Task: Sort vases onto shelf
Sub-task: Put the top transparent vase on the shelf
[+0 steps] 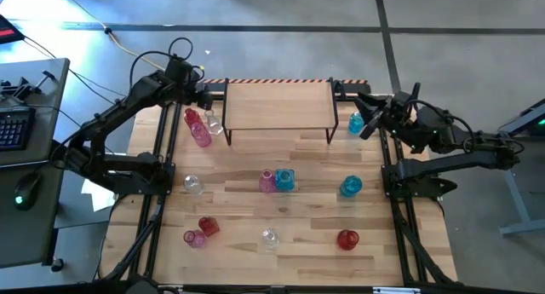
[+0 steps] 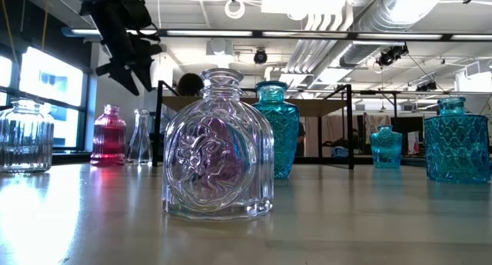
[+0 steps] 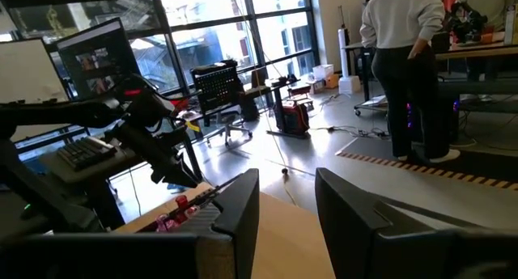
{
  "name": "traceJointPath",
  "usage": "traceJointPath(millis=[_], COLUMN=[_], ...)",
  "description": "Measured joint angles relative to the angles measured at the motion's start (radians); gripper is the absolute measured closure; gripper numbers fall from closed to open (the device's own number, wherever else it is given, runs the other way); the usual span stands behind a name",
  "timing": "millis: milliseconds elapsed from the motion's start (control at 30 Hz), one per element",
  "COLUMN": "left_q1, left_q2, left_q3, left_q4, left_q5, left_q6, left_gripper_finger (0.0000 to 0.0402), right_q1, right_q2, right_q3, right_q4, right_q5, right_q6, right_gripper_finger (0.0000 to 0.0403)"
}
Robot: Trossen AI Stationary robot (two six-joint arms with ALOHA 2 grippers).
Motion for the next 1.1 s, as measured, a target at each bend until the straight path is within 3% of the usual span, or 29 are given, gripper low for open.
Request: traceJointPath(millis=[400, 733, 1100], left_q1=[-0.008, -0.089, -0.122], left_q2=[0.000, 0.000, 0.024], left_q3=[0.000, 0.000, -0.001], left_q4=[-0.051, -0.072, -0.120], left_q5=[-0.003, -0.006, -0.088], left_q6=[-0.012, -0.027, -0.044], left_gripper_finger=[0.0202, 0.0202, 0.0202], right_q1=[0.000, 0.000, 0.000], right_q2=[0.003, 0.003, 0.003], right_q3=[0.000, 0.000, 0.000], right_q4=[-0.028, -0.064, -0.064], right_q5=[-0.001, -0.001, -0.001], right_q6=[0.043, 0.078, 0.078], right_gripper_finger=[0.0293, 0.0293, 0.0293])
